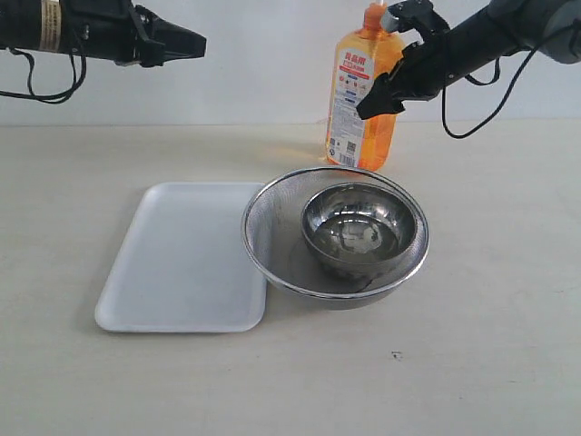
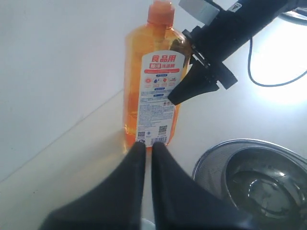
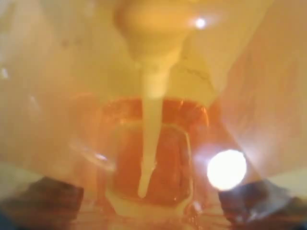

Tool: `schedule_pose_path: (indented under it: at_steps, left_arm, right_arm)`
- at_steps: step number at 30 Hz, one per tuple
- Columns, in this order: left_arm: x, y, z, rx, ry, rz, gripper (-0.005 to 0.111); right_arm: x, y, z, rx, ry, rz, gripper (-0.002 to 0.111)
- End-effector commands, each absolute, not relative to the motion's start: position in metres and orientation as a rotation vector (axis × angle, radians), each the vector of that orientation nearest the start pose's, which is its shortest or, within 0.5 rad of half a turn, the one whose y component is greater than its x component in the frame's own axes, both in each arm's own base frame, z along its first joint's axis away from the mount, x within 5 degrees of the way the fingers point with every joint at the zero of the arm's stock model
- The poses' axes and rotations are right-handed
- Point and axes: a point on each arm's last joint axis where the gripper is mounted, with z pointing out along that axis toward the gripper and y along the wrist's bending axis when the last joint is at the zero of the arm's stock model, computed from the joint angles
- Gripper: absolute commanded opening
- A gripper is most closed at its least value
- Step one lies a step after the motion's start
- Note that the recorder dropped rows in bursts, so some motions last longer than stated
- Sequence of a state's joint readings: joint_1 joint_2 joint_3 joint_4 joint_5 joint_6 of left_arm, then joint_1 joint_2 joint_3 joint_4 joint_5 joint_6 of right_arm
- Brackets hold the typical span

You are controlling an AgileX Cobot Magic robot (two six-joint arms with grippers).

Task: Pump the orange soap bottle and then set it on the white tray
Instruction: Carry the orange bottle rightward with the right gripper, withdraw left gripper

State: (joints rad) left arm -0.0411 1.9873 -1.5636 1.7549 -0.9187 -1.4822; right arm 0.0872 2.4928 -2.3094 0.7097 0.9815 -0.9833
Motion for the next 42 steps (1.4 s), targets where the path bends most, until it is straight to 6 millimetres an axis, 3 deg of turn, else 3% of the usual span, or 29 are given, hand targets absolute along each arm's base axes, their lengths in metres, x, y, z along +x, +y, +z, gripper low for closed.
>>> schedule_pose_path:
  at_steps: [1,6,14,26,42]
  left_arm:
    - [0.423,-0.085,0.291,0.888,1.744,-0.647,0.005]
    - [0.407,-0.075,0.300,0.836,1.766,-0.547,0.005]
    - [0.383,-0.060,0.299,0.806,1.799,-0.497,0.005]
    - [0.341,-0.054,0.308,0.779,1.796,-0.375,0.005]
    - [0.291,-0.052,0.305,0.705,1.783,-0.367,0.005]
  right_arm:
    - [0.536,0.083,0.208,-0.944,2.206,0.497,0.000]
    - [0.534,0.077,0.211,-0.965,2.230,0.471,0.000]
    - [0.530,0.070,0.233,-0.963,2.226,0.387,0.000]
    - [0.524,0.067,0.228,-1.016,2.295,0.381,0.000]
    - [0.517,0.050,0.224,-0.982,2.423,0.419,0.000]
